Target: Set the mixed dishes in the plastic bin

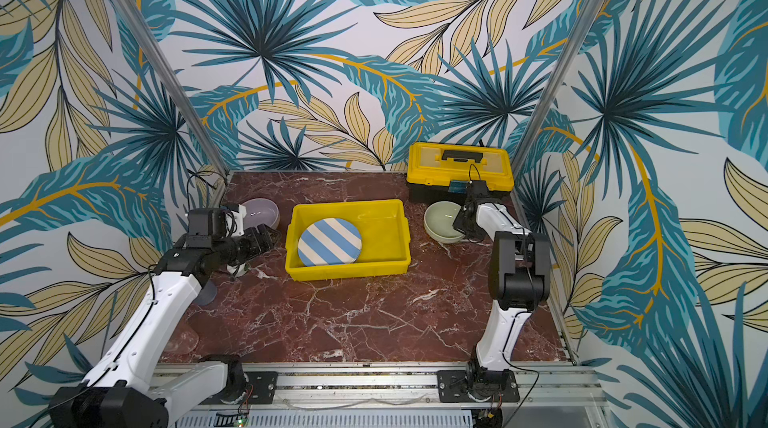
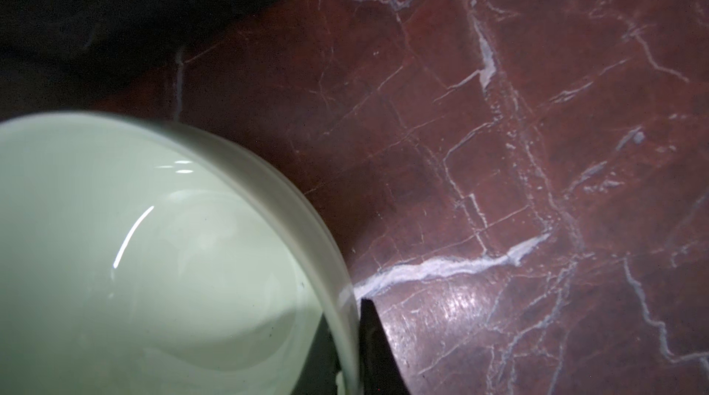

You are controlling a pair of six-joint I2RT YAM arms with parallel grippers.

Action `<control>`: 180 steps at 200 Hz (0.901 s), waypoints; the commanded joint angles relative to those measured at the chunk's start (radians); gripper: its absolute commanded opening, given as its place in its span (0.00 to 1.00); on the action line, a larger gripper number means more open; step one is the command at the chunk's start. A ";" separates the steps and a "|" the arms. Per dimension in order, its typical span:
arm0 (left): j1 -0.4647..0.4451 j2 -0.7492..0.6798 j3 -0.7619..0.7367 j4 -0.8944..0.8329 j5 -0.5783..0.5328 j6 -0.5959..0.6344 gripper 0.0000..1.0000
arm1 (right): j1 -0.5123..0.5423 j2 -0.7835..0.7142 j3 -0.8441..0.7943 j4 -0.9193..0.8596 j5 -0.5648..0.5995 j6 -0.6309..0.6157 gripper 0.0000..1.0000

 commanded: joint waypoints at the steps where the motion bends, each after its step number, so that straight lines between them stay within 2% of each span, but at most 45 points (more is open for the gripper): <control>1: 0.010 -0.024 -0.013 -0.010 -0.004 0.011 0.82 | 0.001 -0.035 -0.031 -0.007 -0.034 0.004 0.06; 14: 0.010 -0.024 -0.015 -0.010 -0.002 0.010 0.82 | 0.001 -0.054 -0.037 -0.012 -0.034 0.001 0.03; 64: 0.010 -0.032 -0.019 -0.013 0.000 0.007 0.82 | 0.001 -0.121 -0.055 -0.031 -0.054 -0.002 0.00; 180: 0.010 -0.052 -0.028 -0.013 0.019 -0.008 0.82 | 0.003 -0.276 -0.066 -0.107 -0.119 -0.015 0.00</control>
